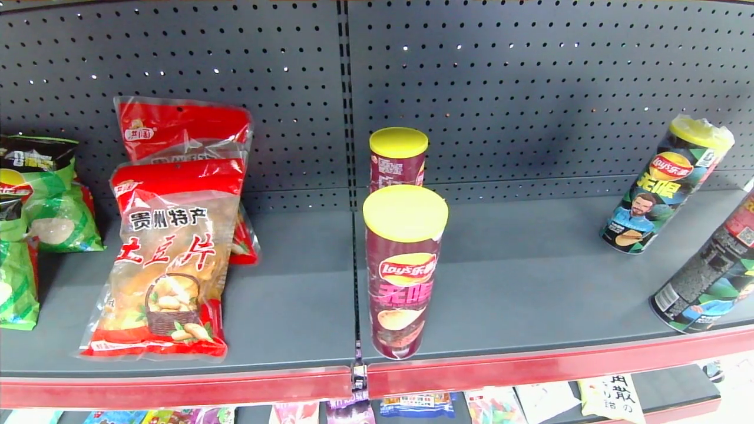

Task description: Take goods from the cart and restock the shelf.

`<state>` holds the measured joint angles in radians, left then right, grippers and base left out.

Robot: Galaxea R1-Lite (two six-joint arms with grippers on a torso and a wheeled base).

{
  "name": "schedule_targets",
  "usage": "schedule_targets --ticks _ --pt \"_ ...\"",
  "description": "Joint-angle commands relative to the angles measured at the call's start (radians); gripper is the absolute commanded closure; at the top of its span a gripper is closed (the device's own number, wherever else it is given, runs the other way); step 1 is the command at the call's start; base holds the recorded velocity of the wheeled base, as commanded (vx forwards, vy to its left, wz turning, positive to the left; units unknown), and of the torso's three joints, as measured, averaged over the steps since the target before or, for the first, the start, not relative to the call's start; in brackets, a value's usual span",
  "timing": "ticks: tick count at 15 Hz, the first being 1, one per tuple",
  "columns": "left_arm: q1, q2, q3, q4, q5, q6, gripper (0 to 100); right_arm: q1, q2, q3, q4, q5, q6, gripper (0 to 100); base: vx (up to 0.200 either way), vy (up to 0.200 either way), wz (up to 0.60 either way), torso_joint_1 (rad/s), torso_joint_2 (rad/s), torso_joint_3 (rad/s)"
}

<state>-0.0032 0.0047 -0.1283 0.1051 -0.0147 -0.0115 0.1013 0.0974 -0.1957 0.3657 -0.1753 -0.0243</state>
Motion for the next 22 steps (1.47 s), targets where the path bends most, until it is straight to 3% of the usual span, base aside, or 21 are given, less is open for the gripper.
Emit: schedule_targets --ticks 1,3,5,7,12,15,16,19,22 --pt "0.0 -0.005 0.101 -0.091 -0.002 0.03 0 0.002 0.001 0.006 -0.002 0.008 -0.034 0 0.0 0.0 0.0 0.0 0.0 0.0" --pt "0.0 -0.005 0.102 -0.099 0.007 -0.002 0 0.002 -0.001 0.015 -0.03 0.043 -0.037 0 0.0 0.0 0.0 0.0 0.0 0.0" --pt "0.0 -0.005 0.102 -0.099 0.007 0.002 0 0.0 -0.001 0.068 -0.245 0.226 -0.048 0 0.0 0.0 0.0 0.0 0.0 0.0" --pt "0.0 -0.005 0.101 -0.099 -0.005 0.004 0 0.0 0.001 0.196 -0.459 0.221 -0.086 0 0.0 0.0 0.0 0.0 0.0 0.0" --pt "0.0 -0.005 0.125 -0.099 -0.018 0.016 0 0.0 0.001 0.194 -0.409 0.109 0.027 0 0.0 0.0 0.0 0.0 0.0 0.0" --pt "0.0 -0.005 0.125 -0.099 -0.016 0.011 0 0.0 0.005 0.191 -0.35 0.152 0.017 0 0.0 0.0 0.0 0.0 0.0 0.0" --pt "0.0 -0.005 0.125 -0.099 -0.016 0.011 0 -0.045 0.091 0.191 -0.353 0.154 0.009 0 0.0 0.0 0.0 0.0 0.0 0.0" --pt "0.0 -0.005 0.125 -0.099 -0.016 0.01 0 -0.15 0.004 0.193 -0.355 0.157 0.009 0 0.0 0.0 0.0 0.0 0.0 0.0" --pt "0.0 -0.005 0.125 -0.099 -0.016 0.011 0 -0.1 -0.096 0.196 -0.361 0.169 0.017 0 0.0 0.0 0.0 0.0 0.0 0.0"
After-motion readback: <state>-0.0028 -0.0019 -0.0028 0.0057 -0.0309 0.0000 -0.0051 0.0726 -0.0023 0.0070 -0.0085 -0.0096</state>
